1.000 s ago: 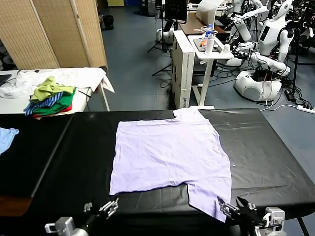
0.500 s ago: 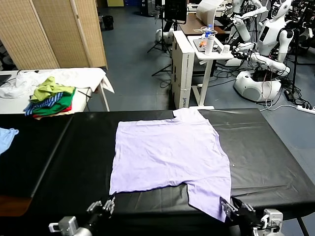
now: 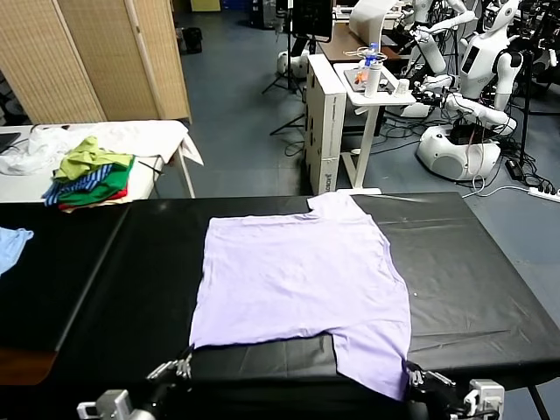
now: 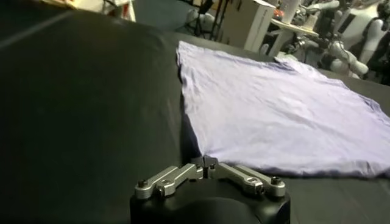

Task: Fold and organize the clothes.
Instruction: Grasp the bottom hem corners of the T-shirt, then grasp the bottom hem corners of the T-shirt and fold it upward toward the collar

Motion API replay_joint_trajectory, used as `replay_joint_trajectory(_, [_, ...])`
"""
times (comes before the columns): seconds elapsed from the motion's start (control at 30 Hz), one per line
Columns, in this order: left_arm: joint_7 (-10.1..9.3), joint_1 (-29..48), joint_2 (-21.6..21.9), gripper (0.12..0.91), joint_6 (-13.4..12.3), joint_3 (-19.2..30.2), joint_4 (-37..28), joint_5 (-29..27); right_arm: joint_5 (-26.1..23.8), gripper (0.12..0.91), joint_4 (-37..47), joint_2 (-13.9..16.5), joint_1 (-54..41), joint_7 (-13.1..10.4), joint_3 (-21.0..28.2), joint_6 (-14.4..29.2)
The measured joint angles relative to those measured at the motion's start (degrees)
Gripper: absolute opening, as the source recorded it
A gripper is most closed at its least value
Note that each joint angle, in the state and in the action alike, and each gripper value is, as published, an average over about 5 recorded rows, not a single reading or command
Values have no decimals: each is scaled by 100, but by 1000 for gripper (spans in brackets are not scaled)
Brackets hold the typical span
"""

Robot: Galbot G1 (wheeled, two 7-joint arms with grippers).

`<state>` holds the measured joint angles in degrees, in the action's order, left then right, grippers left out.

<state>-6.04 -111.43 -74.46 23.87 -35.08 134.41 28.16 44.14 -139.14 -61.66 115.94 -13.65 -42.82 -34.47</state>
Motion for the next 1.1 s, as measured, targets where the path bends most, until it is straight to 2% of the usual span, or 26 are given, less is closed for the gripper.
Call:
replay_joint_trajectory(0.1, [-51,-180,55,146,-2,-68,167,4,5,141,-45,5,42,22,-4,11])
replay_joint_trajectory(0.2, [-79,-298,63,146,-27,-118,284,8,23,141,-33,32,5,145,-9,132])
replay_joint_trajectory(0.37, [-73,-266,-49,146,-283,-101,303,113,49,141,187,167,-426,483,27,625])
replay_joint_trajectory(0.5, [-23,-3,-188,146,-433,-84,163,136,132,141,612,362,-1143,554,190,942])
replay_joint_trajectory(0.77, [-23,925,-317,146,-516,-16,-372,24,7,141,1702,727,-2889,525,966,1181])
replay_joint_trajectory(1.1, [26,1821,-166,146,-571,204,-1075,-281,-418,141,2799,692,-4506,494,2141,1202])
